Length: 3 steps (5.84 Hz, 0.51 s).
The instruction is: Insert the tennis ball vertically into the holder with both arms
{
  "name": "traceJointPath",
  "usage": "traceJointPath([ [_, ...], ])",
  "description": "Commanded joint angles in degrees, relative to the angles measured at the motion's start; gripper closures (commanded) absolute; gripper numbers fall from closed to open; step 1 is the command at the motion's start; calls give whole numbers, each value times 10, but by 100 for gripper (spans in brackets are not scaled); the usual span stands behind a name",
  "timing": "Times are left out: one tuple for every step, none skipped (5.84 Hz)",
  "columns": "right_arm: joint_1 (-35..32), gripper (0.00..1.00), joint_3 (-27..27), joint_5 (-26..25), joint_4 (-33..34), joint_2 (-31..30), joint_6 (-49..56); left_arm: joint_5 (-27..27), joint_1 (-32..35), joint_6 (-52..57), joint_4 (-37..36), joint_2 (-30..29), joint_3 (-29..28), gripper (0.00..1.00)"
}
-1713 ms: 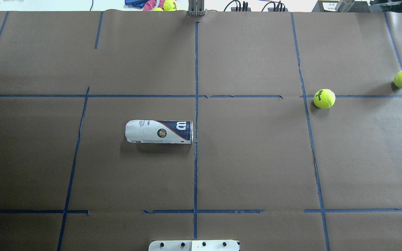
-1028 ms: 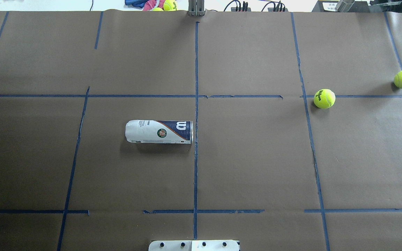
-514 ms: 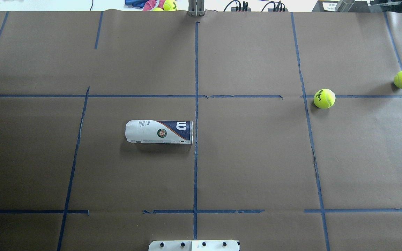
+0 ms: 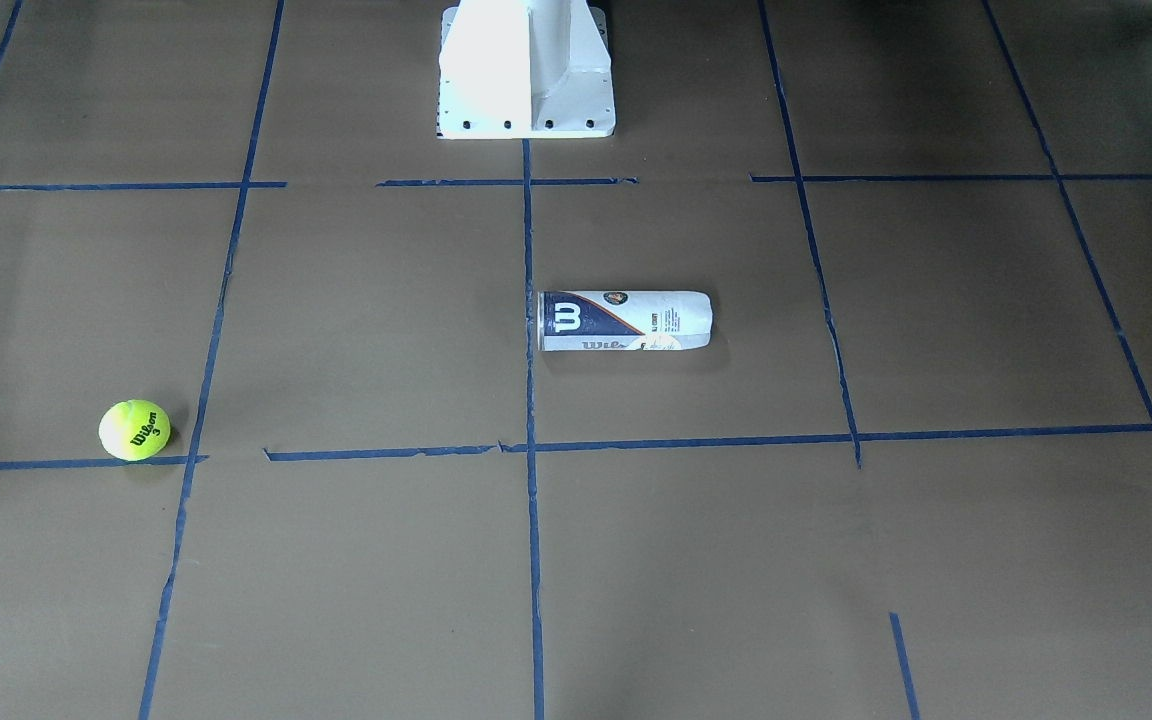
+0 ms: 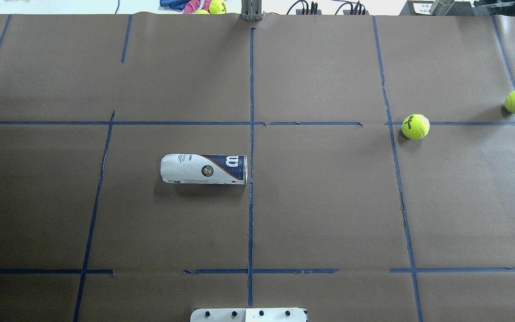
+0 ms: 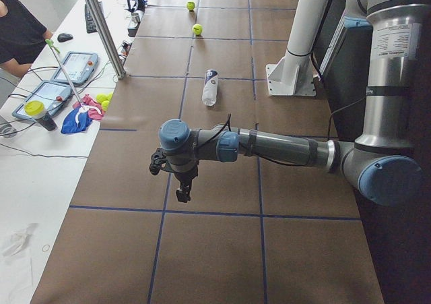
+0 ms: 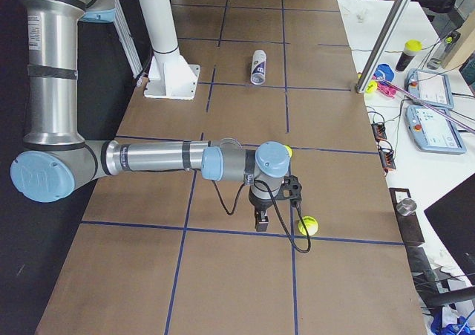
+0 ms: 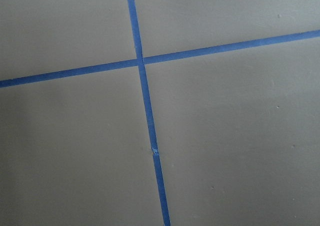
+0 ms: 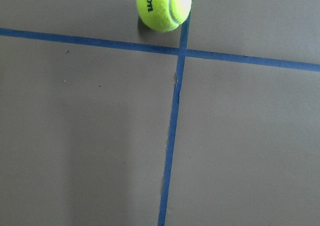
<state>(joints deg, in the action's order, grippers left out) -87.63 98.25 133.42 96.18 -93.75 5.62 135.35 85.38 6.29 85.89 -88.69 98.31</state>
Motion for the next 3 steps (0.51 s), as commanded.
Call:
traceJointPath([
  [0,0,-1,0,0,2,0,0,0,0,17,2,1,0],
  [0,0,0,0,0,2,-1,0,-4,-1,28,1,2,0],
  [0,0,1,0,0,3,-1,0,-23,-4,45,1,1,0],
])
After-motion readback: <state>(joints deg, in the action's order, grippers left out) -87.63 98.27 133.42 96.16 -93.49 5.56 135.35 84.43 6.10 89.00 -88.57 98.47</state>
